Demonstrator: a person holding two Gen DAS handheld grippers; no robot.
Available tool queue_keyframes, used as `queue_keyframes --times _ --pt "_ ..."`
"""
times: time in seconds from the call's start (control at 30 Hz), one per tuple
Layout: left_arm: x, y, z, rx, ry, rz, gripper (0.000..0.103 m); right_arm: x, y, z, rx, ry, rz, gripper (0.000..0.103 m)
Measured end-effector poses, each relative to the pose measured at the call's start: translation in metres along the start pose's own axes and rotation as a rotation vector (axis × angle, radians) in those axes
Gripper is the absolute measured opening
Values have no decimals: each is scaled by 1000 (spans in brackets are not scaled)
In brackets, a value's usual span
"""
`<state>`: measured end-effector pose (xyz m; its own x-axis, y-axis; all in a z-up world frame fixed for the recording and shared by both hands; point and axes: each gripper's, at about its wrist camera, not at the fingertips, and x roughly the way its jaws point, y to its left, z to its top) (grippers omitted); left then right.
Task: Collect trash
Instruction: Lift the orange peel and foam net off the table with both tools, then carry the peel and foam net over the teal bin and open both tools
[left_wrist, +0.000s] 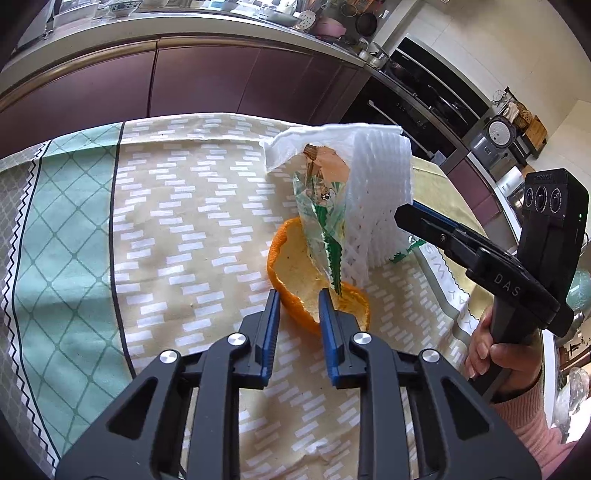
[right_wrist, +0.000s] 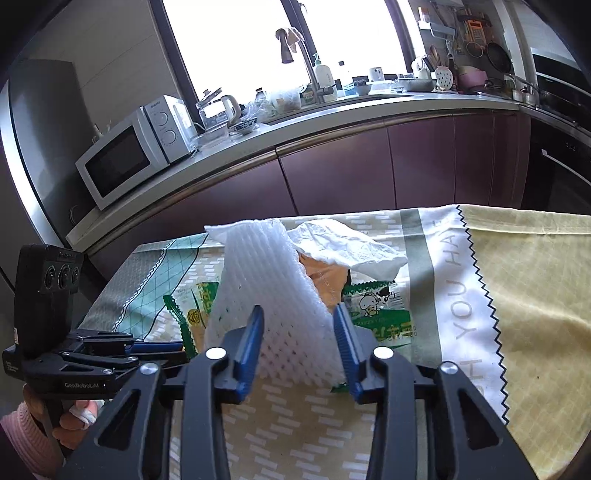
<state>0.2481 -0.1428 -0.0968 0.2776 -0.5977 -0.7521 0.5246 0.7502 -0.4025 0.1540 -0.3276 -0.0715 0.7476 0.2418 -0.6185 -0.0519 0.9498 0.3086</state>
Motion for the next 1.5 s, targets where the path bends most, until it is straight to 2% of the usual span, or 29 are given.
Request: queue_keyframes --times 0.03,0.07,0.13,0.37,0.53,0.9,1.2,1.37,1.5 --pt "0 0 0 2 0 2 17 -1 -1 -2 5 -1 8 11" --pt "0 0 0 2 2 5 12 -3 -1 -4 9 -2 13 10" --pt "-1 2 -1 1 6 6 9 -9 -2 -8 10 -8 10 9" --pt "-21 8 -15 8 -16 10 5 -42 3 -17 19 -48 66 8" --pt "-48 7 -30 40 -56 73 5 -61 11 -24 20 -76 84 8" --pt "-114 24 -66 35 -123 109 5 -83 30 -34 30 -105 140 8" --pt "-166 56 -93 -30 -187 123 5 -77 85 -34 -42 -83 261 8" --pt "-209 83 -112 -76 -240 179 5 -59 128 -34 -91 -42 347 8" --pt "-250 114 -131 -137 -297 252 5 -41 172 -31 -147 -9 424 8"
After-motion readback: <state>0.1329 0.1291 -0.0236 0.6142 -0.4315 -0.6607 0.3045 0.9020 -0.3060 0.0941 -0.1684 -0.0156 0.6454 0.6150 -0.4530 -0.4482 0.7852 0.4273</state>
